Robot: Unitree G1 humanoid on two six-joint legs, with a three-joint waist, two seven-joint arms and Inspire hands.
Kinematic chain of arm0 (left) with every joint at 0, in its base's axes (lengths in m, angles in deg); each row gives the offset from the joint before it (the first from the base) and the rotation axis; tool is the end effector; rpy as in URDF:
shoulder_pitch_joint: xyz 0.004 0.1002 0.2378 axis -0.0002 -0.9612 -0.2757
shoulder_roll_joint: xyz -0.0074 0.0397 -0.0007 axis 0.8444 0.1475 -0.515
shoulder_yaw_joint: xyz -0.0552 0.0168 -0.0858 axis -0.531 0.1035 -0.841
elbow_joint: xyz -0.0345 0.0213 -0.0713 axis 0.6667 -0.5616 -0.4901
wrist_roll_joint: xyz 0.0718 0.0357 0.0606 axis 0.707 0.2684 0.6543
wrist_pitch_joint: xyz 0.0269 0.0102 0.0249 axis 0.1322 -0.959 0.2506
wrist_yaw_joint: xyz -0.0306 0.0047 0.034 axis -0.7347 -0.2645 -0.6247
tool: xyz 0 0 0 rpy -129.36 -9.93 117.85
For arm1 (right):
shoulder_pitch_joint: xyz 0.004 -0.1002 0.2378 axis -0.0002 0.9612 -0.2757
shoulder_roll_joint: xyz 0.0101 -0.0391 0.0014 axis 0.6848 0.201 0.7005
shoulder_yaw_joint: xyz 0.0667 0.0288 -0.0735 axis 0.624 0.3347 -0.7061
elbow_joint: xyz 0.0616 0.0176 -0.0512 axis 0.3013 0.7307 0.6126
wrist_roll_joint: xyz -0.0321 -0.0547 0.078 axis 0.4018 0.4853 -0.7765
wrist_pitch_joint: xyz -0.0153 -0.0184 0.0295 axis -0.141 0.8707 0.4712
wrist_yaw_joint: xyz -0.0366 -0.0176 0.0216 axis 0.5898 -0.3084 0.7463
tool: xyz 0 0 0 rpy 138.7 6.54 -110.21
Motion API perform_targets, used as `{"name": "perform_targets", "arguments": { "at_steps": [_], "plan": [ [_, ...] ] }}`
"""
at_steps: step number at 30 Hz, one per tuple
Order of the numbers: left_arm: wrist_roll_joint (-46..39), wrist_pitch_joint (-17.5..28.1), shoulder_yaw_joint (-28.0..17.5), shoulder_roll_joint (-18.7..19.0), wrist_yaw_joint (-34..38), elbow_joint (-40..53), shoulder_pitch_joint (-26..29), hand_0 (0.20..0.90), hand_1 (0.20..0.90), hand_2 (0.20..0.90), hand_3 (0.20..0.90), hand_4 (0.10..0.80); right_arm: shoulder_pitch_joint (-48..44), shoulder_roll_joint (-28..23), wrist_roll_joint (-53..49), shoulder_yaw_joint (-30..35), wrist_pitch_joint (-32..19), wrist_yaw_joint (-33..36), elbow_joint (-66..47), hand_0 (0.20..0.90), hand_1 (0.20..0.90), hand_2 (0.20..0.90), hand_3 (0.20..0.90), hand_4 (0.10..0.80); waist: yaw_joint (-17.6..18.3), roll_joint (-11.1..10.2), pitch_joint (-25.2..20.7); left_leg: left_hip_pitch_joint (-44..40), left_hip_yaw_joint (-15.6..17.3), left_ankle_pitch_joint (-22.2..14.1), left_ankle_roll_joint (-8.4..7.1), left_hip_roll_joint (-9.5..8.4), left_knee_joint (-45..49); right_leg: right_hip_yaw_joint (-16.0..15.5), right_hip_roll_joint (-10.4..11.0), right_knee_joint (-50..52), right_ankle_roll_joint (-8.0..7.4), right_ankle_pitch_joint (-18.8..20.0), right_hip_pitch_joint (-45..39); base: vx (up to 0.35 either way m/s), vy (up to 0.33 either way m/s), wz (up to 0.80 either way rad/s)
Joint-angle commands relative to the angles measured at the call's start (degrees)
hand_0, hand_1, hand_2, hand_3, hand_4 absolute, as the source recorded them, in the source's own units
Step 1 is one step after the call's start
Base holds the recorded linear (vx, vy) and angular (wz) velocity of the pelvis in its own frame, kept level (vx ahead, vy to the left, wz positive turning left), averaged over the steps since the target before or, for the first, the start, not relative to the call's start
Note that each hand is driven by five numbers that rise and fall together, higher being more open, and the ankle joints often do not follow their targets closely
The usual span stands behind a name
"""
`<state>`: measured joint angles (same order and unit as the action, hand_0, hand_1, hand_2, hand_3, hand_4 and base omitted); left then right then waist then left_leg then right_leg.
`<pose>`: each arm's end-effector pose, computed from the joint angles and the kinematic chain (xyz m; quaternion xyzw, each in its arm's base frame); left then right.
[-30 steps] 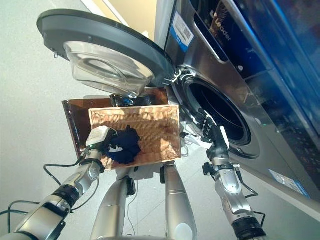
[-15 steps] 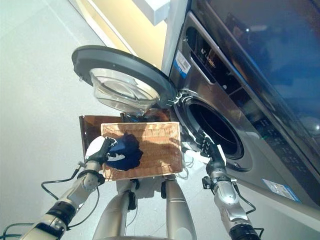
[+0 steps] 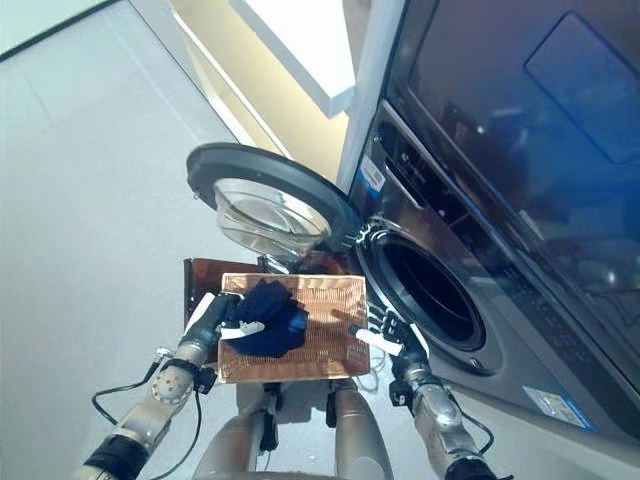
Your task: Pick up the clothes and place them into the washing machine
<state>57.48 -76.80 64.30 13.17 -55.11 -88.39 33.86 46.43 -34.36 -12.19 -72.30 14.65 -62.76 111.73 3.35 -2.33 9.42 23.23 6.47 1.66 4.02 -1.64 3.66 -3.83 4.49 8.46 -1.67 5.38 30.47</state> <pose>0.1856 0.1928 -0.0199 0.1888 0.1266 -0.0899 0.9697 0.1584 -0.1986 -0.0572 0.1259 0.2272 0.0448 0.9646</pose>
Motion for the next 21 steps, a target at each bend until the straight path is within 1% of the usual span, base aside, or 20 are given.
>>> {"name": "perform_targets", "arguments": {
  "at_steps": [1, 6, 11, 15, 16, 17, 21],
  "plan": [
    [-5.25, 7.02, 0.88, 0.29, -3.41, 9.25, -0.82, 0.200, 0.200, 0.200, 0.200, 0.300, -1.18, -0.31, -3.22, -1.46, -2.09, -3.65, -1.55, 0.900, 0.900, 0.900, 0.900, 0.800, -0.57, -0.04, -2.01, 3.62, -0.74, -1.05, -2.47, -1.48, 1.35, -1.37, -0.78, -3.77, -0.80, -0.70, -2.58, -0.033, 0.008, 0.01],
    [-8.79, 7.31, 1.80, -0.13, -5.21, 8.96, -1.02, 0.200, 0.200, 0.200, 0.200, 0.300, -2.53, -0.48, -2.16, -4.29, -1.80, -4.65, -0.69, 0.900, 0.900, 0.900, 0.900, 0.800, -0.79, -0.07, -2.14, 4.71, -0.87, -1.00, -2.15, -1.53, 1.85, -1.22, -0.76, -3.28, -0.59, -0.59, -1.38, -0.013, 0.001, 0.00],
    [-13.71, 8.16, 2.26, -1.19, -7.15, 5.89, -0.93, 0.200, 0.200, 0.200, 0.200, 0.300, -3.72, -1.15, 1.31, -6.43, -1.75, -5.07, -0.01, 0.900, 0.900, 0.900, 0.900, 0.800, -0.98, -0.39, -3.03, 5.45, -1.05, -0.92, -2.09, -1.40, 2.18, -1.10, -0.80, -2.71, -0.47, -0.82, -0.58, 0.000, 0.000, 0.00],
    [-18.29, 8.60, 2.23, -1.98, -8.58, 3.37, -0.65, 0.200, 0.200, 0.200, 0.200, 0.300, -3.41, -1.46, -0.54, -6.30, -1.60, -6.42, -0.39, 0.900, 0.900, 0.900, 0.900, 0.800, -0.98, -0.48, -3.59, 5.76, -1.06, -0.85, -2.15, -1.33, 2.27, -1.03, -0.78, -2.50, -0.40, -0.95, -0.21, 0.015, -0.001, -0.01],
    [-19.79, 8.79, 2.16, -2.28, -9.11, 3.19, -0.81, 0.200, 0.200, 0.200, 0.200, 0.300, -3.16, -1.38, -1.30, -6.37, -1.47, -7.04, -0.41, 0.900, 0.900, 0.900, 0.900, 0.800, -1.11, -0.32, -3.54, 4.92, -1.32, -1.94, -2.41, -1.20, 2.21, -0.93, -0.99, -2.35, -0.69, -1.86, -0.97, 0.057, -0.006, -0.02],
    [-20.84, 8.91, 2.11, -2.51, -9.71, 2.95, -0.81, 0.200, 0.200, 0.200, 0.200, 0.300, -3.13, -1.35, -1.72, -6.49, -1.27, -7.52, -0.43, 0.900, 0.900, 0.900, 0.900, 0.800, -1.13, -0.32, -3.57, 4.98, -1.32, -1.93, -2.42, -1.22, 2.24, -0.88, -1.05, -2.34, -0.67, -1.89, -0.92, 0.054, -0.004, -0.03],
    [-23.40, 8.88, 1.86, -3.08, -10.73, 2.89, -0.88, 0.200, 0.200, 0.200, 0.200, 0.300, -3.00, -1.42, -3.45, -6.85, -0.76, -8.91, -0.81, 0.900, 0.900, 0.900, 0.900, 0.800, -1.15, -0.27, -3.74, 5.39, -1.31, -1.95, -2.40, -1.20, 2.54, -0.79, -1.03, -2.18, -0.61, -1.93, -0.52, 0.000, 0.000, 0.00]
  ]
}}
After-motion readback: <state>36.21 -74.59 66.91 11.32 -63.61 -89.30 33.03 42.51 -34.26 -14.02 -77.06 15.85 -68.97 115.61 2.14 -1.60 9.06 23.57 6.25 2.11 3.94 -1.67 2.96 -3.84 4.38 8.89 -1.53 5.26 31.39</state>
